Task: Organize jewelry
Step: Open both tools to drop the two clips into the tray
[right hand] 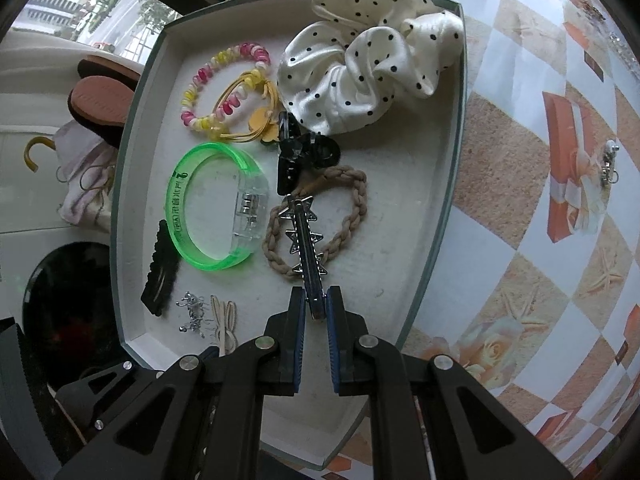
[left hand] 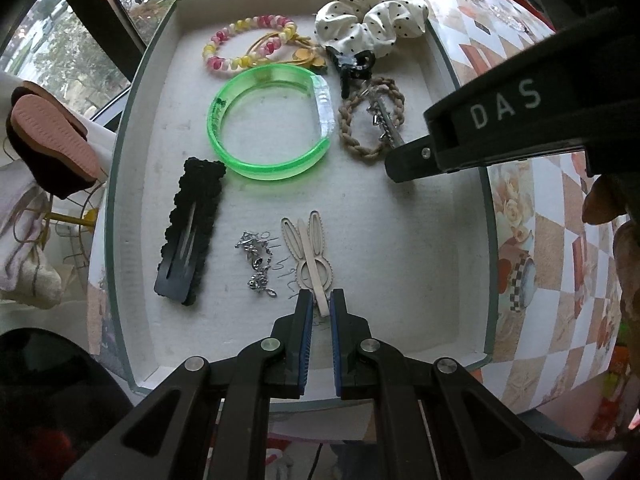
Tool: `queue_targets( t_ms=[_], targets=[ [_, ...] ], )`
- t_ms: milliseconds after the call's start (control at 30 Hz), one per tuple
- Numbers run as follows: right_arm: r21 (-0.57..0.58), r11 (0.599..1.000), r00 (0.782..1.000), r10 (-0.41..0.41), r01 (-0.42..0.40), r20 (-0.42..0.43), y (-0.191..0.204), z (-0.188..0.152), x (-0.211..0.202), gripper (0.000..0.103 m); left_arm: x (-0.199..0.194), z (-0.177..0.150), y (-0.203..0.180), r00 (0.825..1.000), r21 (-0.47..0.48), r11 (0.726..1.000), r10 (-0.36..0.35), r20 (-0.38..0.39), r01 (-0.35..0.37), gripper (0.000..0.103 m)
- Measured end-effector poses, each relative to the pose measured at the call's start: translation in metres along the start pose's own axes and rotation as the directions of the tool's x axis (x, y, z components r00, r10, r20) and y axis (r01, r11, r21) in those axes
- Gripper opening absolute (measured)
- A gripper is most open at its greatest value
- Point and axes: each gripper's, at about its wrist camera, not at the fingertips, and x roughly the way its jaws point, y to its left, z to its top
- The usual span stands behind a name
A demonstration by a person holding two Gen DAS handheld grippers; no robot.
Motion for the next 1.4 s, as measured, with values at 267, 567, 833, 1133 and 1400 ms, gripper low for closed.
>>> queue_targets(
  t_ms=[267,567,833,1133,1400],
  targets=[
    [-0.004,0.999,0.999,0.035,-0.035,0.037,0.002,0.0,-0.029,0.034,-0.012,0.003,0.0,1.0,0.003,1.0,0.009,0.007,-0.009,0.012],
    [0.038,0.999,0.994,0.004,-0.008,0.107,-0.014,-0.019,-0.068,0.037,-0.022,0.001,-0.004,1.0,0.014,1.0,0.025,0.012,-0.025,0.012],
    [0.099,0.995,0.992,-0.024,0.011,0.128,-0.037,-0.044,-0.086,0.039,-0.029,-0.001,-0.018,0.999,0.04,0.999,0.033,0.009,-0.033,0.012],
    [0.116,0.993,0.989,-0.042,0.025,0.141,-0.045,-0.063,-0.092,0.039,-0.034,0.006,-0.02,1.0,0.049,0.999,0.024,0.01,-0.024,0.013],
    [0.104,0.994,0.988,-0.057,0.042,0.145,-0.043,-0.071,-0.098,0.039,-0.047,0.007,-0.019,0.999,0.04,0.999,0.022,0.035,-0.023,0.014]
  ],
)
